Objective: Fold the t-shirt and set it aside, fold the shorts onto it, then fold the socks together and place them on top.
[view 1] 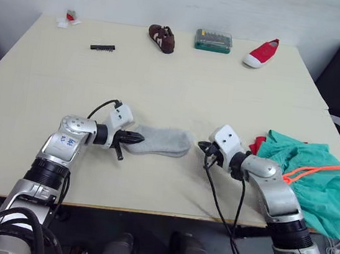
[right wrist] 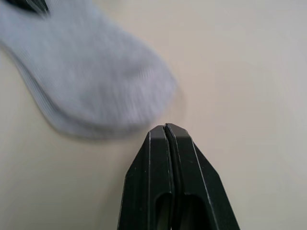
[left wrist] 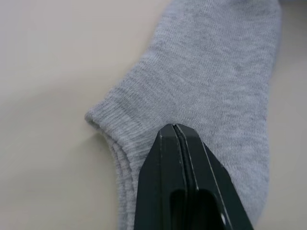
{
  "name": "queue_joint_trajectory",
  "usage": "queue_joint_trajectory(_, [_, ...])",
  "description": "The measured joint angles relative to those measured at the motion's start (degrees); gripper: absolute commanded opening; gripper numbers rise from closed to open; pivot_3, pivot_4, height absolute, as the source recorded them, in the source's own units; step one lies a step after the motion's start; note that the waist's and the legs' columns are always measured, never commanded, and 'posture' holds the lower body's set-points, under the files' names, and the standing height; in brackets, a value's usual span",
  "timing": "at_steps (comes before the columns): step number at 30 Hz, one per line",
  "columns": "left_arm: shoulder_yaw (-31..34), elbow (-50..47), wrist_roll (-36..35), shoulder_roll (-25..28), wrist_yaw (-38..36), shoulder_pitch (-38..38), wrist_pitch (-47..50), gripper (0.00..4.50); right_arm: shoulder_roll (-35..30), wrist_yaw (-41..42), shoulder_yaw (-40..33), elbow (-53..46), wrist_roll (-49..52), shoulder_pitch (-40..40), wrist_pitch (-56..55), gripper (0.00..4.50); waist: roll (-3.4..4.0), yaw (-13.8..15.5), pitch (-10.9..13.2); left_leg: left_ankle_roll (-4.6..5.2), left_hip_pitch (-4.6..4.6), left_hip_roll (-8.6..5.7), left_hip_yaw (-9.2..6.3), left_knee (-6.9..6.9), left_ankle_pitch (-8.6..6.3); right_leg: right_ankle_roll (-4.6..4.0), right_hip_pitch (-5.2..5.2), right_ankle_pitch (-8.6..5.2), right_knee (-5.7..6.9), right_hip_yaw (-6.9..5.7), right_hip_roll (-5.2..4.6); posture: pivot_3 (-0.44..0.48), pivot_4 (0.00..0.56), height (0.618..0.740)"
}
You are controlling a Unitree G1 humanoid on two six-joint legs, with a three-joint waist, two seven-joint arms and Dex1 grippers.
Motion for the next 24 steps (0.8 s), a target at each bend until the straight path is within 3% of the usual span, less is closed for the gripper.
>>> queue_joint_trajectory(5, [-0.2,0.1,0.0,-0.8,-0.2,-0.6,0.3,0.01,4.6,-1.2,3.2,-1.5,0.6,-8.5,1.2,0.03,-0.03,0.0,0.0,-0.02,-0.08,-0.02,-0.02,0.01,0.01,-0.03,-0.06,-0.01,0.0,-0.05,-0.03,0.0,0.15,0.74])
queue_joint_trajectory(13, [-0.5,-0.3,0.0,-0.6,-1.6,-1.5,1.5,0.01,5.1,-3.1,13.5,13.0,-8.4,-9.3,-5.0,0.03,-0.03,-0.2,0.0,-0.07,-0.32,-0.11,0.03,0.01,0.03,-0.01,-0.15,0.0,-0.05,-0.05,-0.08,0.0,0.15,0.74])
queue_joint_trajectory(19, [-0.5,-0.7,0.0,-1.1,-1.5,-0.6,0.8,0.01,-0.3,-3.2,12.5,9.8,-10.0,-4.7,-8.6,0.03,-0.05,0.4,0.0,-0.07,-0.22,-0.12,0.02,0.02,-0.01,0.01,-0.05,0.0,-0.22,-0.07,-0.13,0.0,0.15,0.74])
queue_joint_trajectory(24, [-0.1,-1.8,-0.2,0.5,-2.3,0.2,0.6,0.01,-2.8,-1.6,6.9,3.4,-6.6,0.7,-4.4,0.03,-0.07,0.8,-0.1,0.0,-0.16,-0.07,0.0,0.01,-0.09,0.0,-0.03,0.0,-0.22,-0.05,-0.11,0.0,0.15,0.74])
